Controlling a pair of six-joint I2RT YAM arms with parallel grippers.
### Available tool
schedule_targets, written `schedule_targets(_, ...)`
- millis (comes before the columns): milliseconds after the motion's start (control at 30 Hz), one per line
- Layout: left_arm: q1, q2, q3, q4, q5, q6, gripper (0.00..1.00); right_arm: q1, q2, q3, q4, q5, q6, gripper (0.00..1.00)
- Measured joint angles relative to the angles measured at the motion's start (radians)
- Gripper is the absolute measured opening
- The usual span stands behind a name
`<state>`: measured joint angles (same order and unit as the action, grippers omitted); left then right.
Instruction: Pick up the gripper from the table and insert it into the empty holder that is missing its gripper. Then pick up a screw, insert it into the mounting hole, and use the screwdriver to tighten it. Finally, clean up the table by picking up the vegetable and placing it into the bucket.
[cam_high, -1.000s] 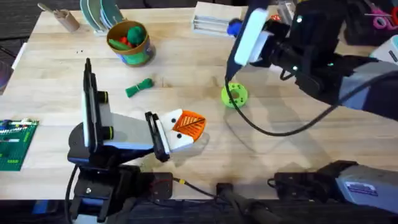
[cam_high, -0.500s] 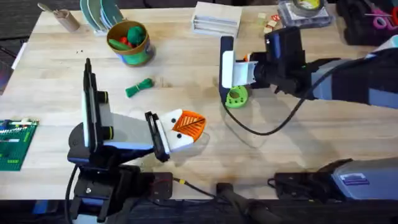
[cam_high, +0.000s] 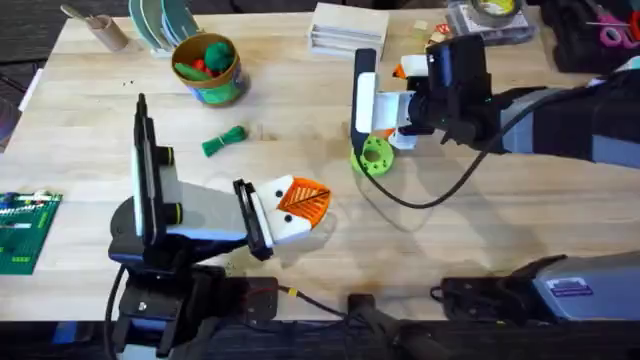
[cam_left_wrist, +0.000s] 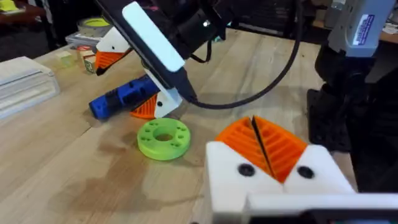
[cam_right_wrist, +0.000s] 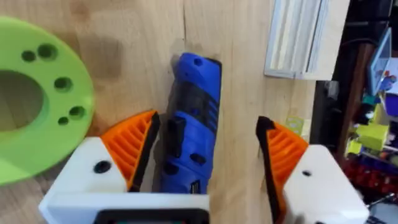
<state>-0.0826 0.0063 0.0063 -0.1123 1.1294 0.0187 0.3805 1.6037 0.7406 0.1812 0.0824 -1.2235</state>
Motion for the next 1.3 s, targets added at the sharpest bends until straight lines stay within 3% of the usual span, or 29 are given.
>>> schedule_targets(400, 0.0, 0.0, 0.0, 0.0, 0.0, 0.0, 0.016, 0.001, -0.007, -0.005, 0.031, 0.09, 0.271, 0.964)
schedule_targets(700, 0.0, 0.0, 0.0, 0.0, 0.0, 0.0, 0.021, 0.001, -0.142, 0.011, 0.03, 0.141, 0.542, 0.964)
schedule_targets(733, 0.0, 0.0, 0.0, 0.0, 0.0, 0.003, 0.082, 0.001, -0.163, 0.013, 0.031, 0.142, 0.579, 0.963)
schedule_targets(867, 0.0, 0.0, 0.0, 0.0, 0.0, 0.001, 0.706, 0.001, -0.247, 0.013, 0.03, 0.142, 0.741, 0.964)
schedule_targets(900, 0.0, 0.0, 0.0, 0.0, 0.0, 0.0, 0.78, 0.001, -0.267, 0.014, 0.026, 0.142, 0.792, 0.964)
schedule_targets(967, 0.0, 0.0, 0.0, 0.0, 0.0, 0.0, 0.831, 0.001, -0.312, 0.014, 0.017, 0.142, 0.908, 0.964)
schedule_targets(1000, 0.0, 0.0, 0.0, 0.0, 0.0, -0.002, 0.805, 0.002, -0.33, 0.014, 0.015, 0.141, 0.958, 0.964)
schedule_targets(1167, 0.0, 0.0, 0.0, 0.0, 0.0, -0.001, 0.061, 0.018, -0.418, 0.014, 0.003, 0.142, 1.212, 0.964)
schedule_targets(1233, 0.0, 0.0, 0.0, 0.0, 0.0, 0.004, 0.033, 0.031, -0.441, 0.014, -0.009, 0.142, 1.294, 0.964)
schedule_targets(1300, 0.0, 0.0, 0.0, 0.0, 0.0, 0.003, 0.325, 0.045, -0.452, 0.014, -0.026, 0.142, 1.362, 0.964)
